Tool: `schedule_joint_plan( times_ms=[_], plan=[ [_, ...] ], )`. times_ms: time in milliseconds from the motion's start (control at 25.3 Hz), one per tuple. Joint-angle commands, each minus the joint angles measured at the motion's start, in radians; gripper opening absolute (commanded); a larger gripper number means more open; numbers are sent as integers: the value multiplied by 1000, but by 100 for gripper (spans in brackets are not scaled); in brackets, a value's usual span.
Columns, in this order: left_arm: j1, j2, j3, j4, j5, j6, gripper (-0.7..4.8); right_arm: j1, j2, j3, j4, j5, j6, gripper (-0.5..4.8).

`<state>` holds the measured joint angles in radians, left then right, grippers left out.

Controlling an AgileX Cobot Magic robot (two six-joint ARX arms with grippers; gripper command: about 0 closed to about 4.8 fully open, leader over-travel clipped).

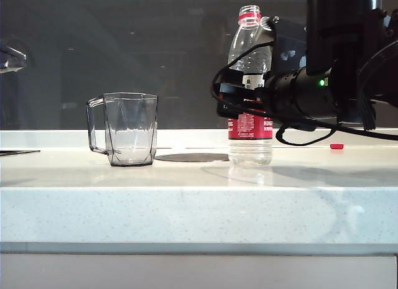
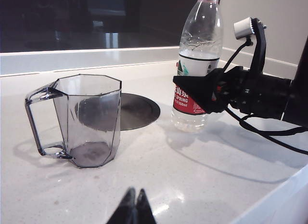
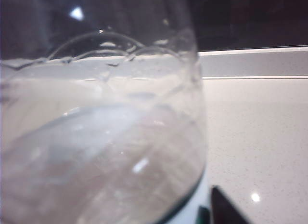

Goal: Pick up the mineral water bottle on the table and pour water into the mug until it's half full.

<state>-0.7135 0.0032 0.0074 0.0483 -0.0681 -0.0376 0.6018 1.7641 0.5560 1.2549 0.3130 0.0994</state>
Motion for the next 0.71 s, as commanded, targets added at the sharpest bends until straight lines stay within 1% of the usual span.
schedule_joint_plan(
  times_ms=[40, 198, 317, 435, 712],
  plan=[
    [1, 0, 3, 12, 1, 4, -4, 0, -4, 3, 13, -1, -3, 387],
    [1, 0, 3, 12, 1, 4, -4, 0, -4, 4, 14, 0, -3, 385],
    [1, 0, 3, 12, 1, 4, -4, 0, -4, 4, 14, 0, -3, 368],
    [1, 0, 3, 12, 1, 4, -4, 0, -4, 3, 13, -1, -27, 367],
    [1, 0, 3, 12, 1, 4, -4, 0, -4, 3, 13, -1, -29, 366]
  ],
)
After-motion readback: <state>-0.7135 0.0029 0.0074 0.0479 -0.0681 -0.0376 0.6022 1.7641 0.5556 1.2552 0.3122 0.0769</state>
